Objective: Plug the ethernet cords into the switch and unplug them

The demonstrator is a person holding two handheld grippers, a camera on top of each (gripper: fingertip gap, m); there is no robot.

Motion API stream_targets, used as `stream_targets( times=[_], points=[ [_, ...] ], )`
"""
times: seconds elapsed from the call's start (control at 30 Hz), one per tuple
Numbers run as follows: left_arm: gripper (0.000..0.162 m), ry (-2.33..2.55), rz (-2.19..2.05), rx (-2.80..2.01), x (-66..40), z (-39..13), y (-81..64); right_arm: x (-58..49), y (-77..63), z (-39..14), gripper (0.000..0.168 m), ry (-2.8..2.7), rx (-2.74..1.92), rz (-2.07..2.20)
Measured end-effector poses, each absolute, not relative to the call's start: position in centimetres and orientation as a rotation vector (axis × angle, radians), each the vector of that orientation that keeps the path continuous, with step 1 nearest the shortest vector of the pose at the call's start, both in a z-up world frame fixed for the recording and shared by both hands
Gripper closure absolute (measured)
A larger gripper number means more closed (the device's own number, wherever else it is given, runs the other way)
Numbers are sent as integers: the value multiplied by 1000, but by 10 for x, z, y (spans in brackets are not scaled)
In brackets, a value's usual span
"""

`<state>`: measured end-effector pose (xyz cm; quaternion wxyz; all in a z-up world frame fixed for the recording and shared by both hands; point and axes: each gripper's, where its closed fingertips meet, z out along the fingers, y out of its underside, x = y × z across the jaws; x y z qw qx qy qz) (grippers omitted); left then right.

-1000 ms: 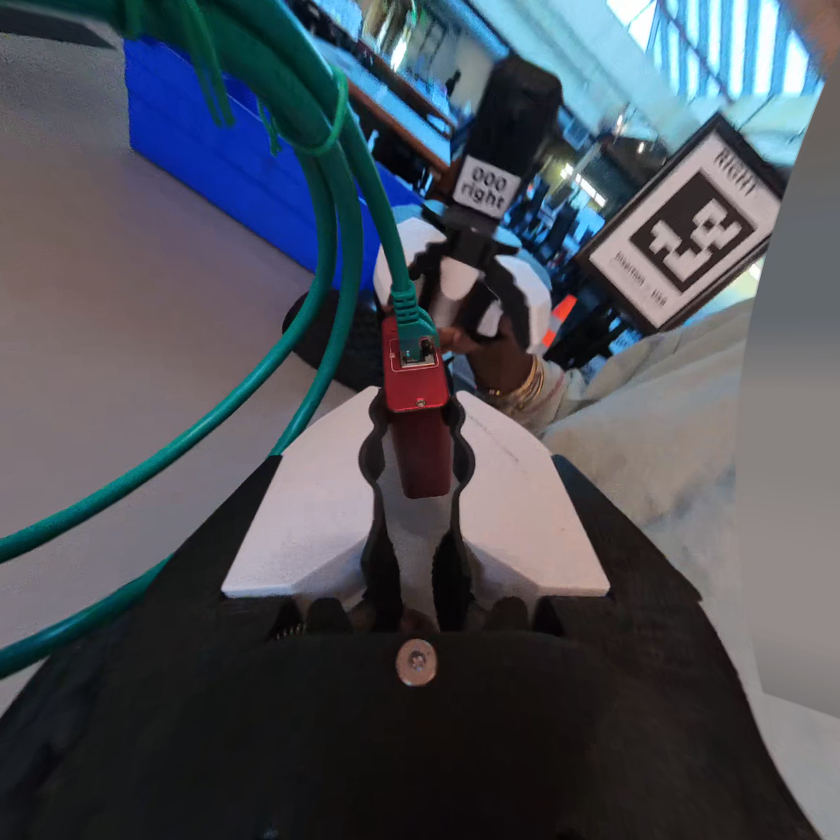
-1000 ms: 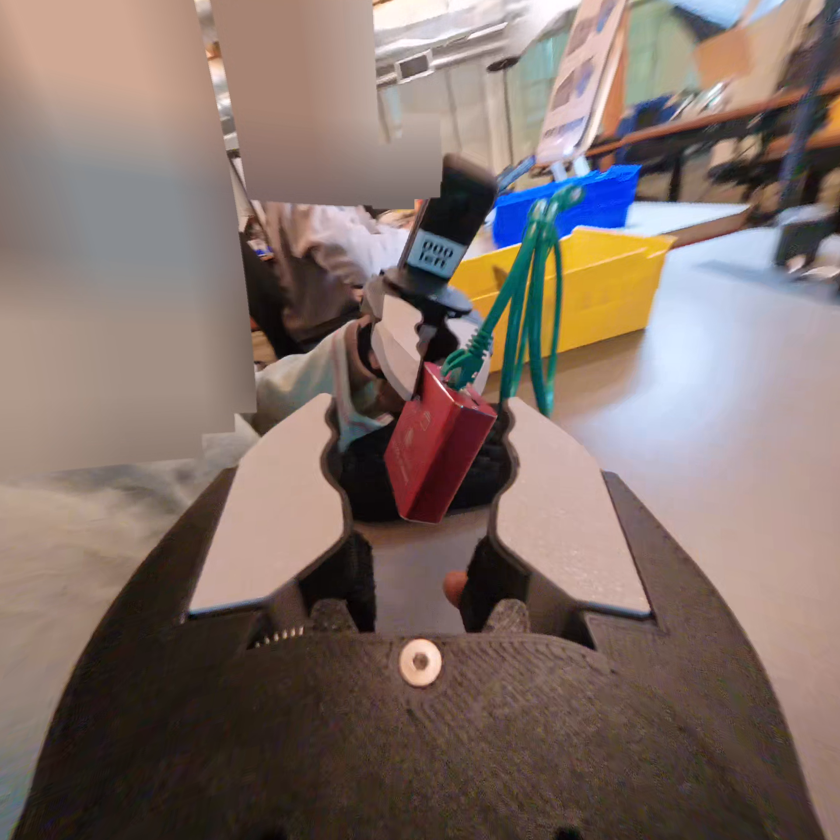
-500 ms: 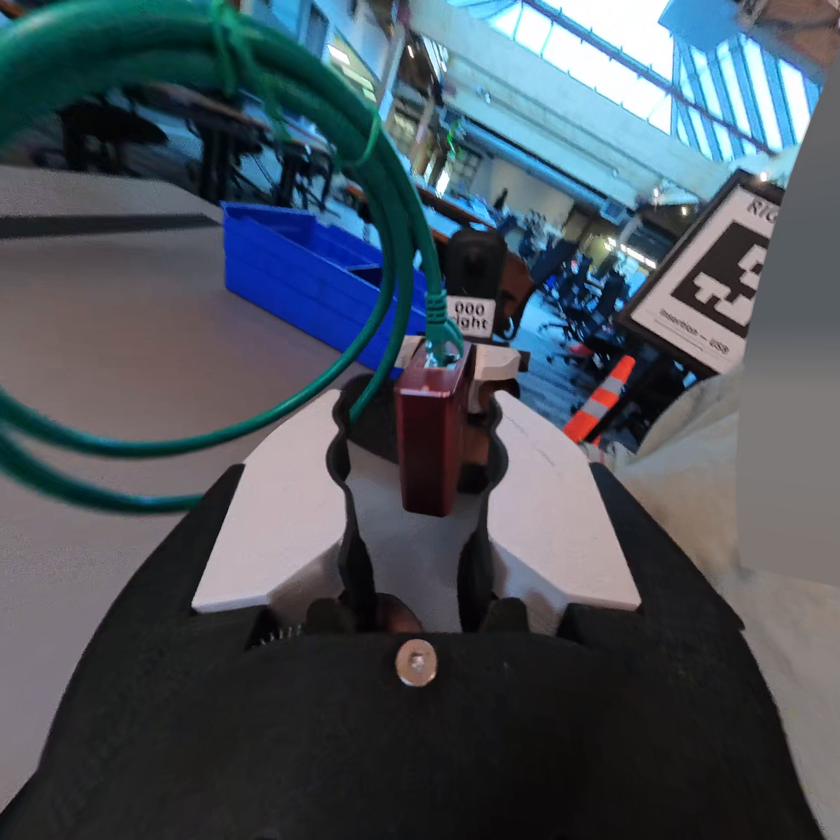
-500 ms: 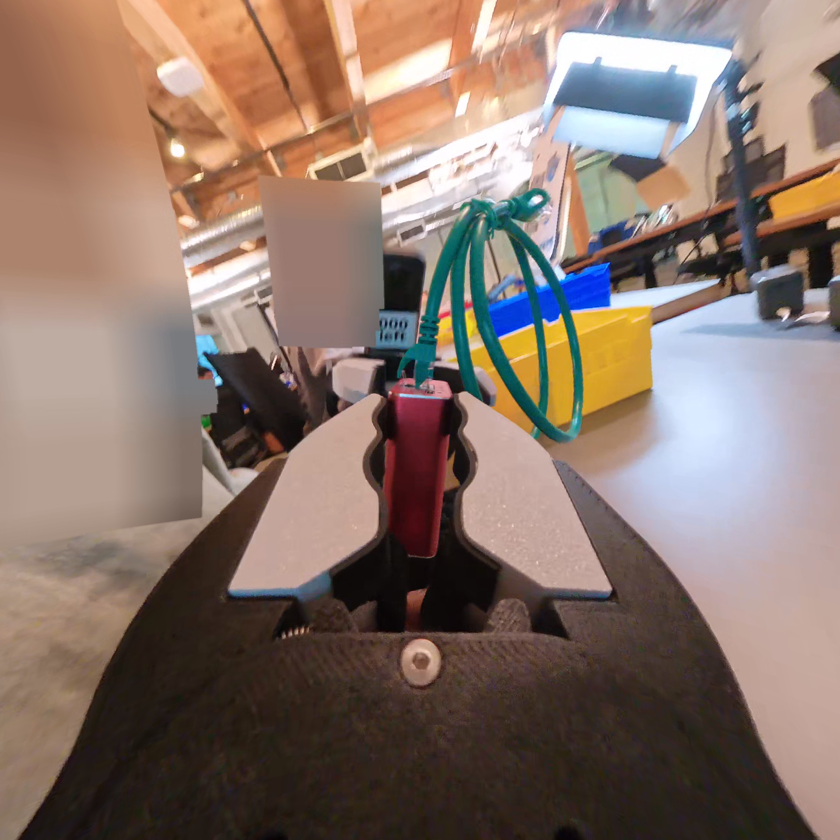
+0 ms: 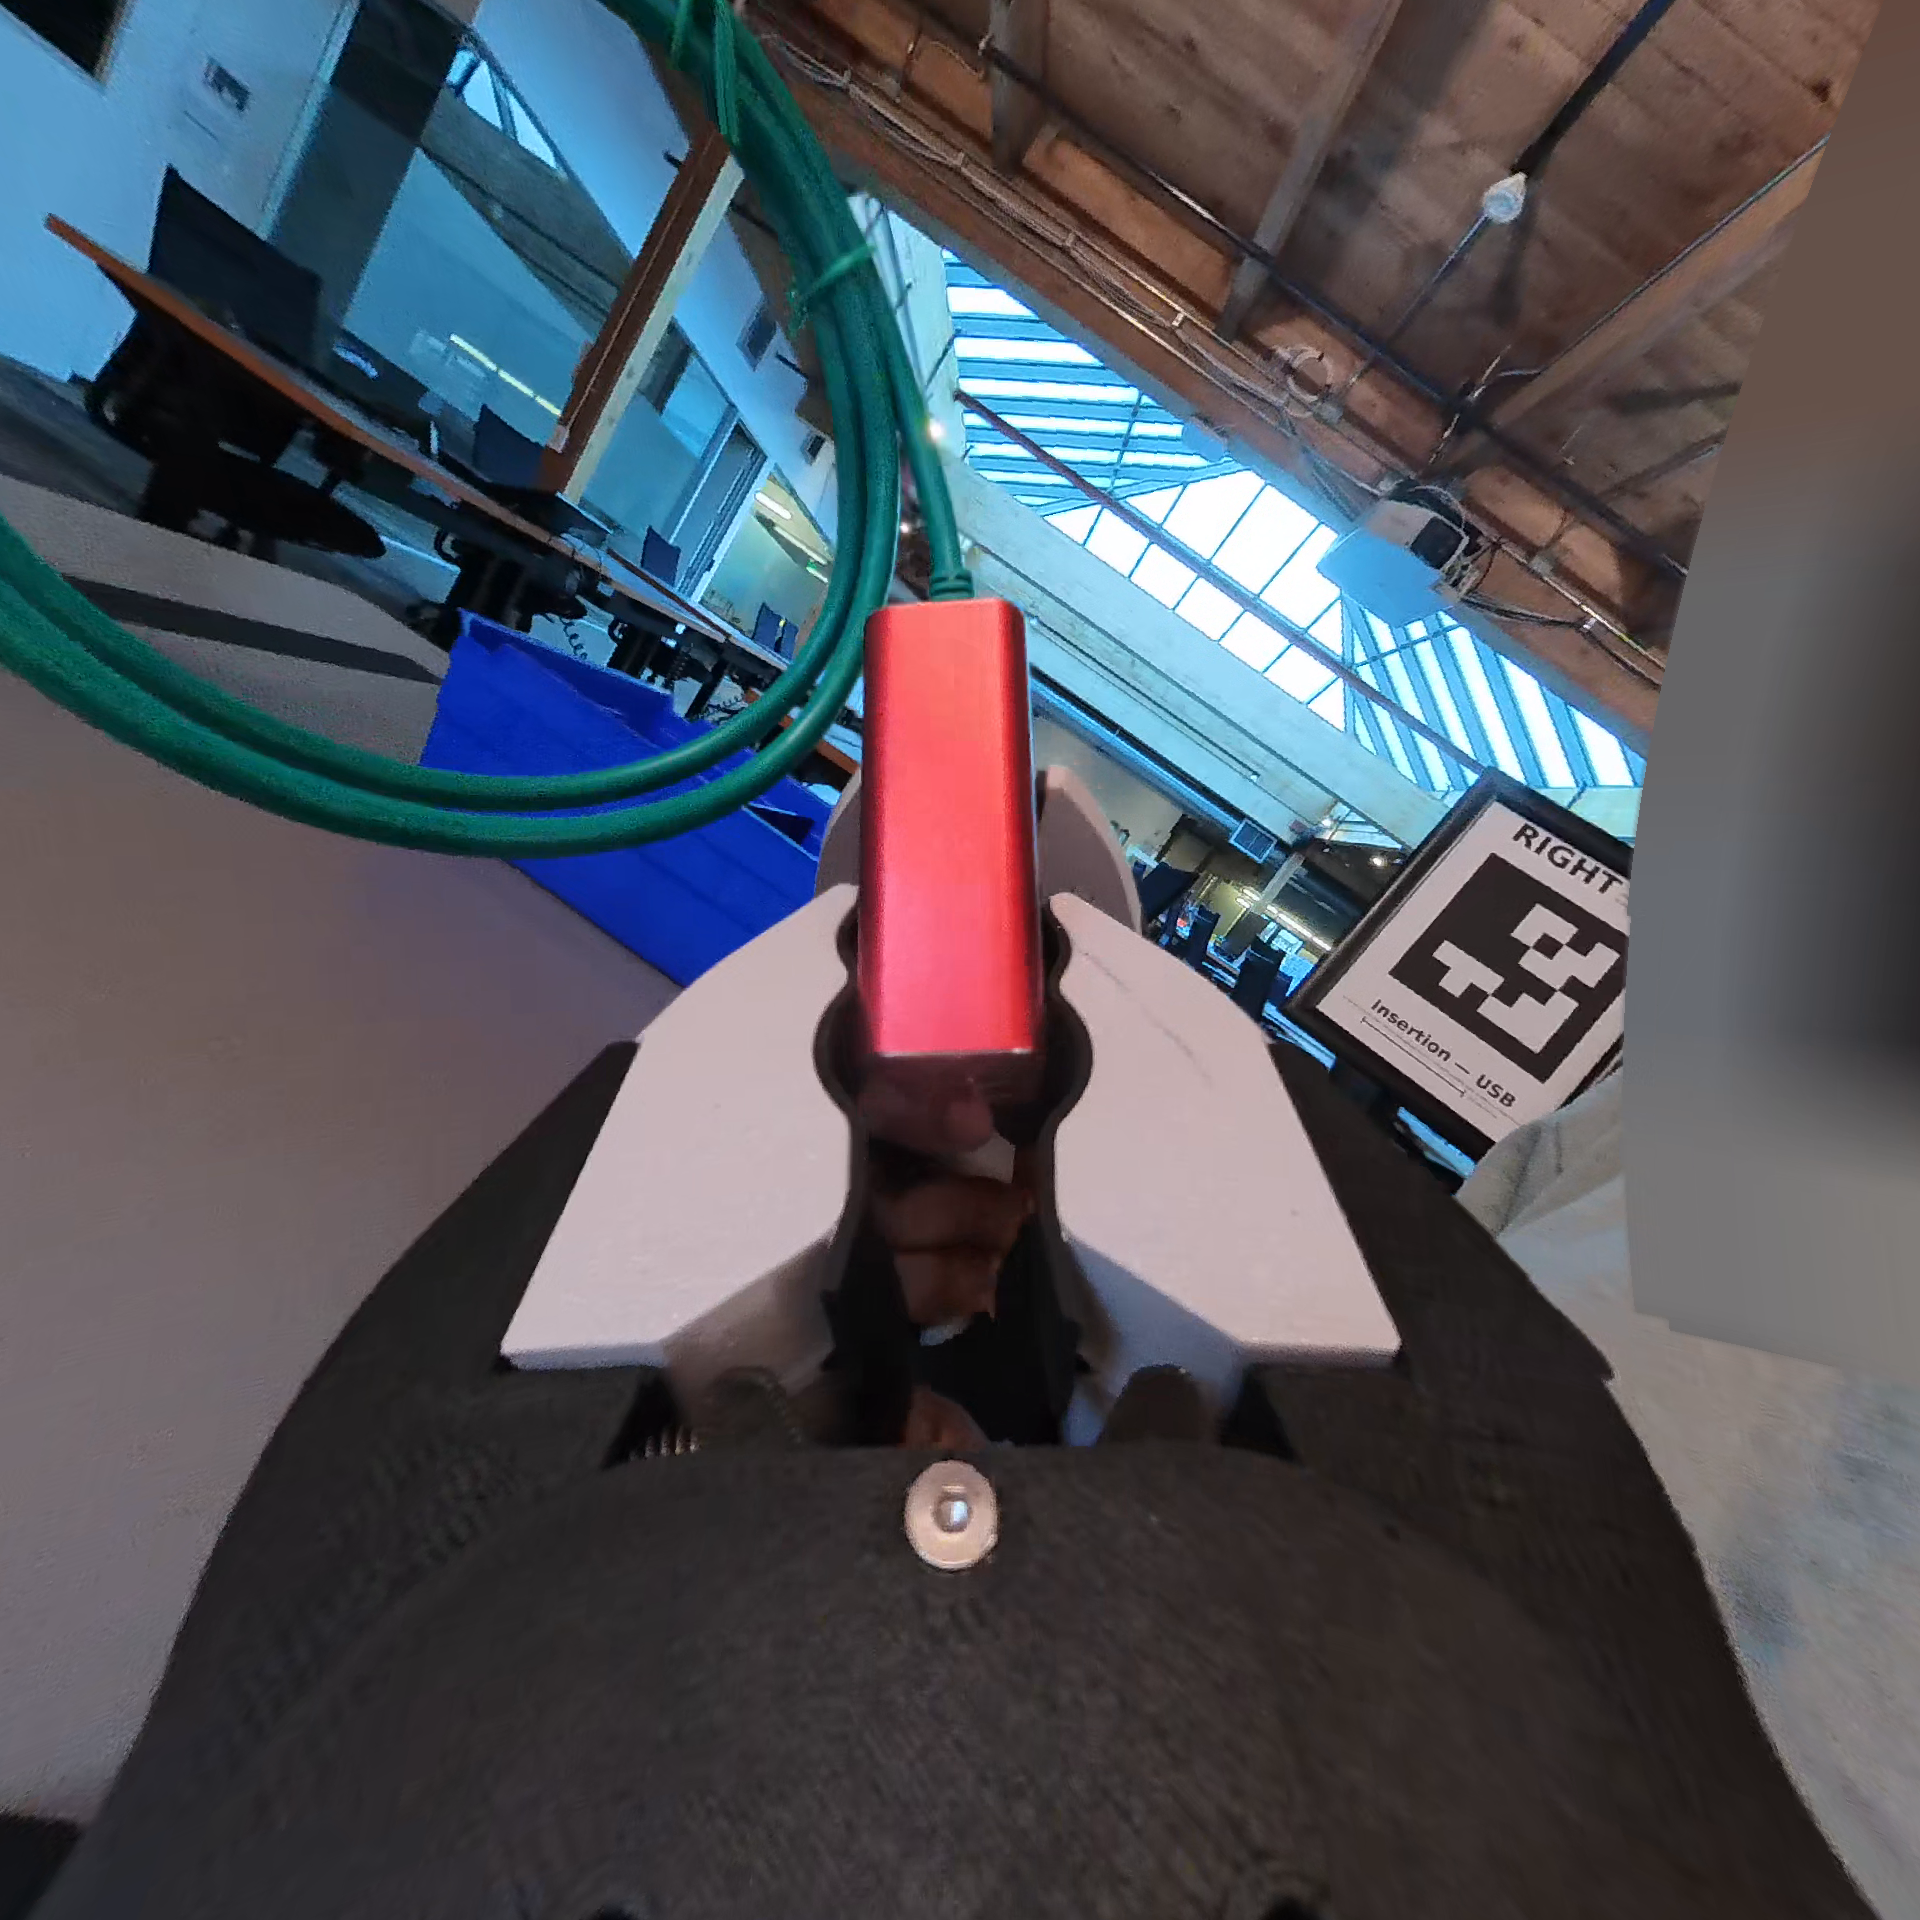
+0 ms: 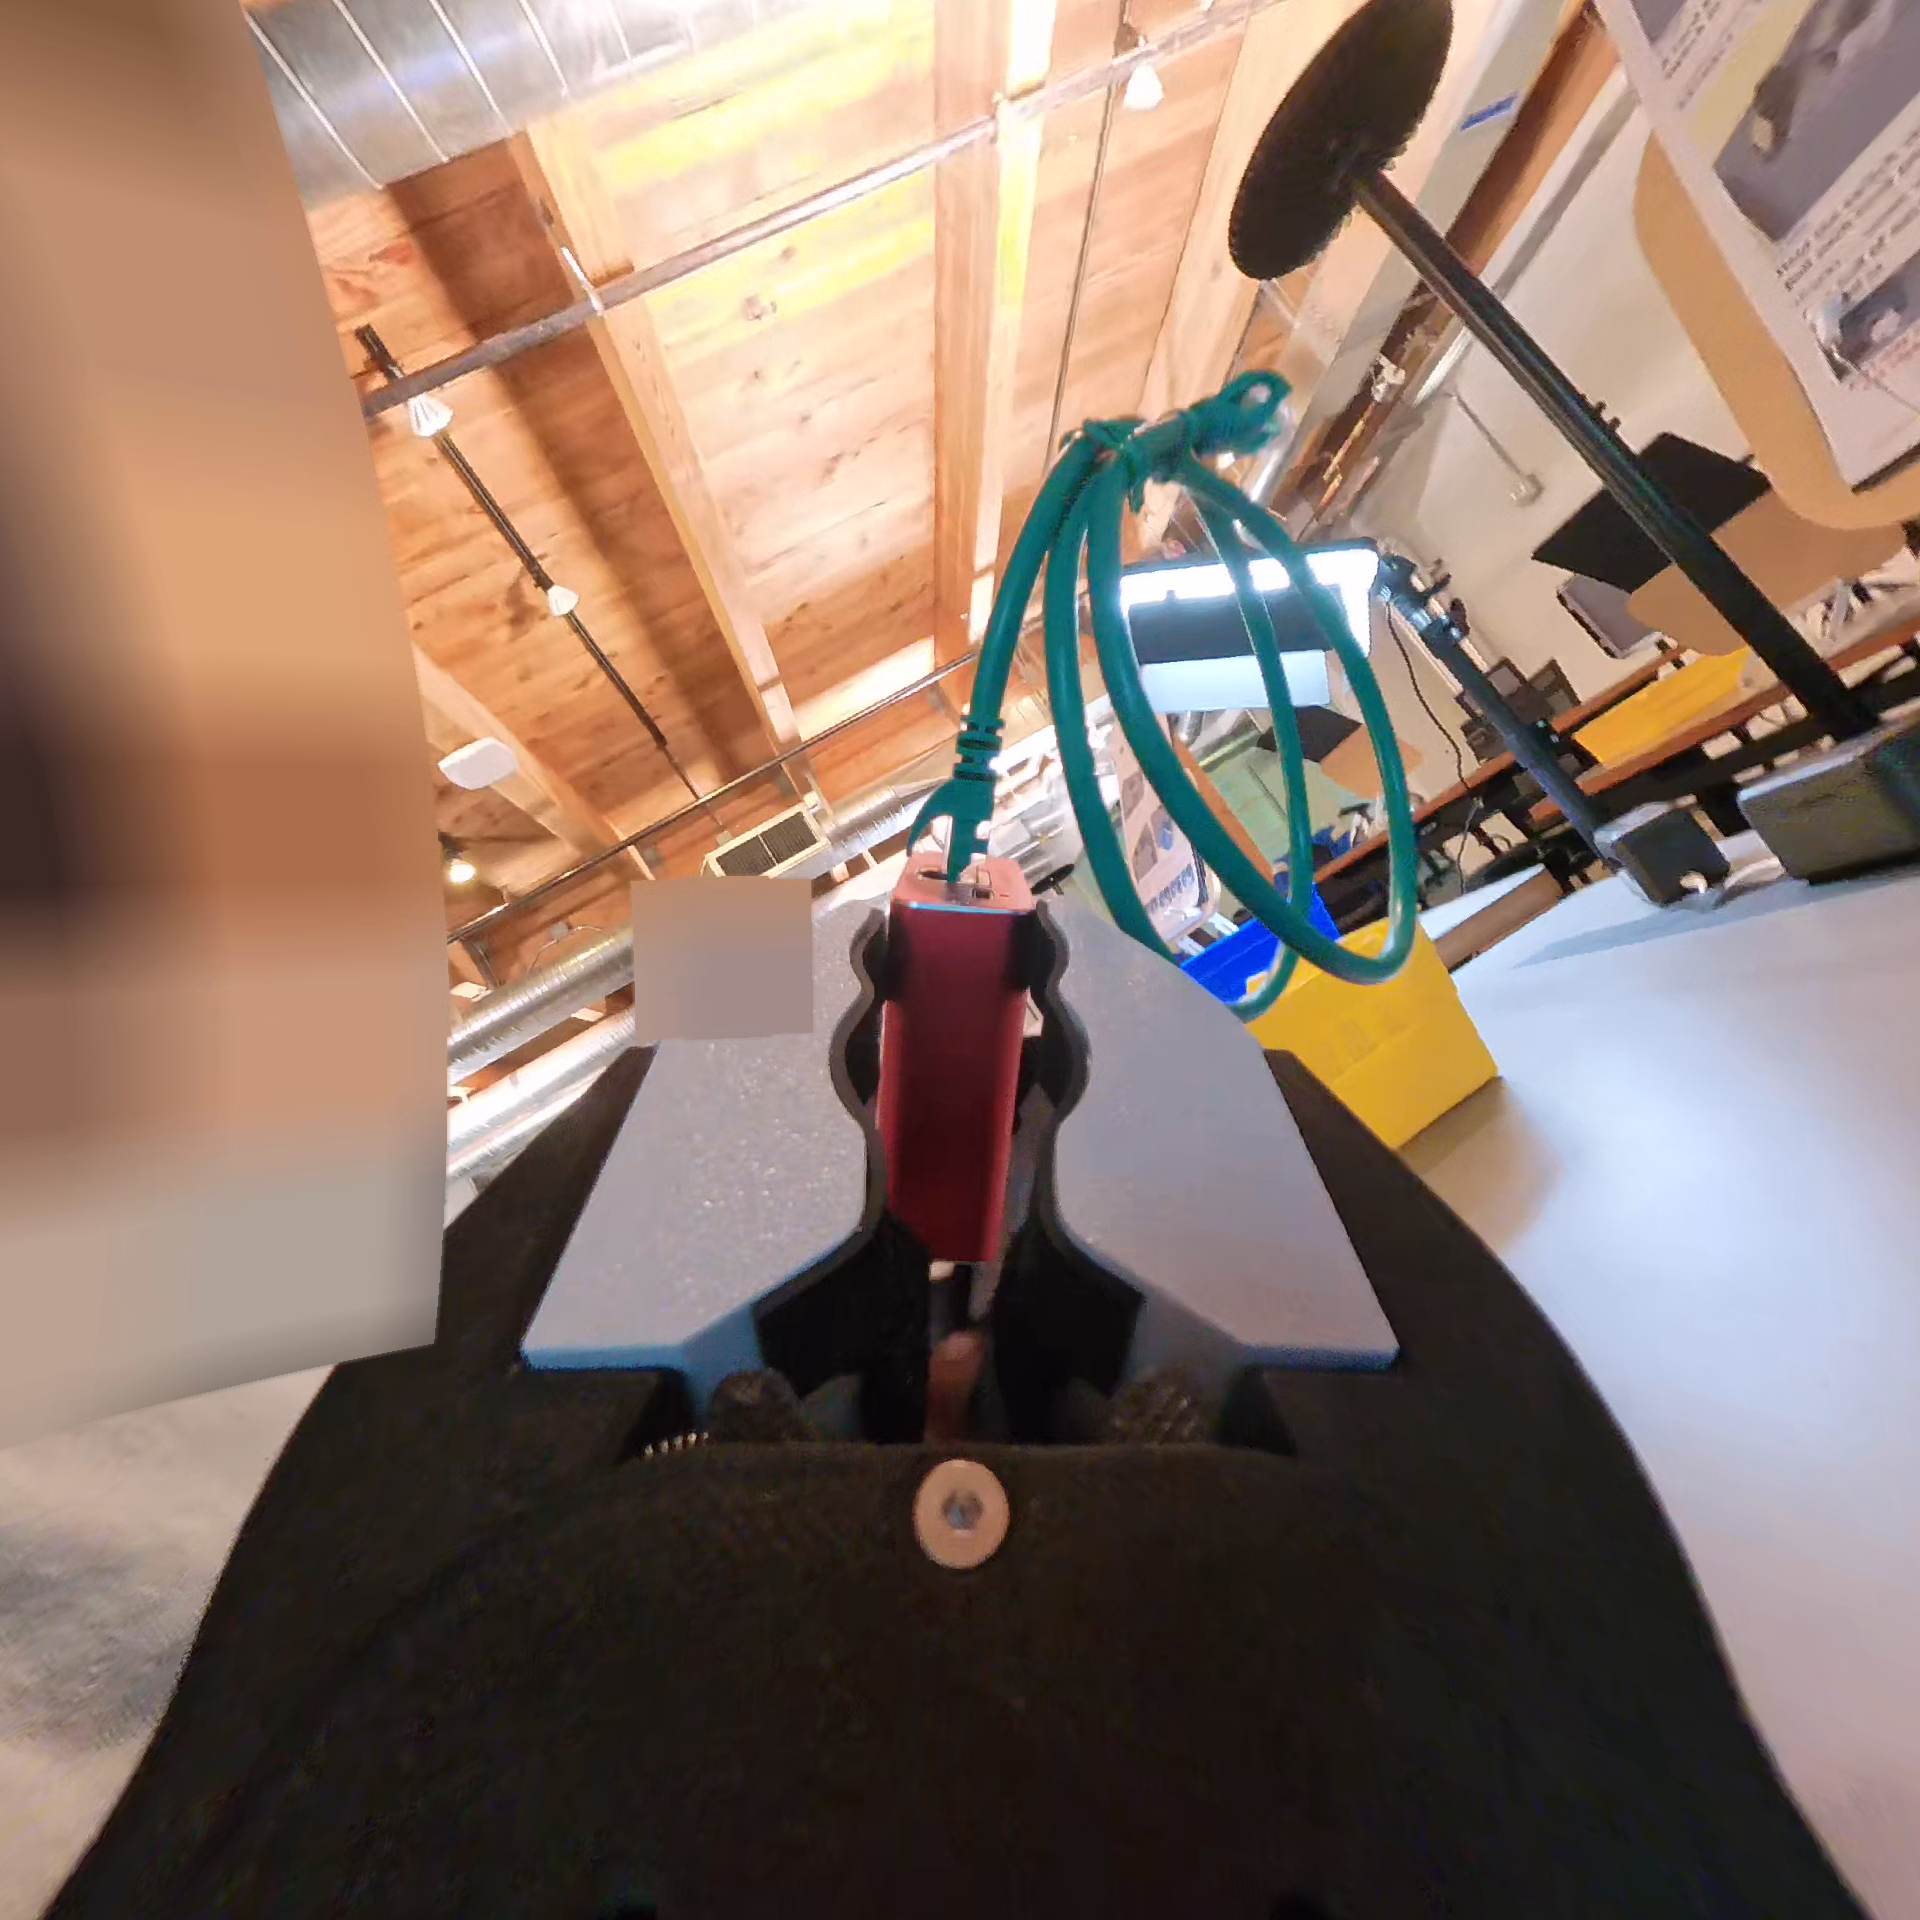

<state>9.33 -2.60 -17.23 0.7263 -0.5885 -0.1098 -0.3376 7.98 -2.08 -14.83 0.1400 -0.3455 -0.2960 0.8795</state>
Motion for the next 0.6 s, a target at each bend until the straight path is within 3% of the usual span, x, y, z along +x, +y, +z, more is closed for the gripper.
stream_targets(
  times=[0.17,0.27,0.37,0.47,0.6],
  points=[
    [134,-250,-796,-1344,85,-173,-37,77,-29,-162,138,-1101,-1009,2416],
    [135,-281,-797,-1405,71,-178,-46,77,-25,-165,98,-1368,-904,2107],
    [135,-343,-798,-1460,56,-187,-56,78,-6,-170,69,-1591,-691,1536],
    [135,-374,-790,-1524,50,-197,-59,82,-5,-176,60,-1796,-389,998],
    [135,-342,-793,-1628,62,-210,-53,81,-23,-204,58,-2071,-140,579]
  ],
)
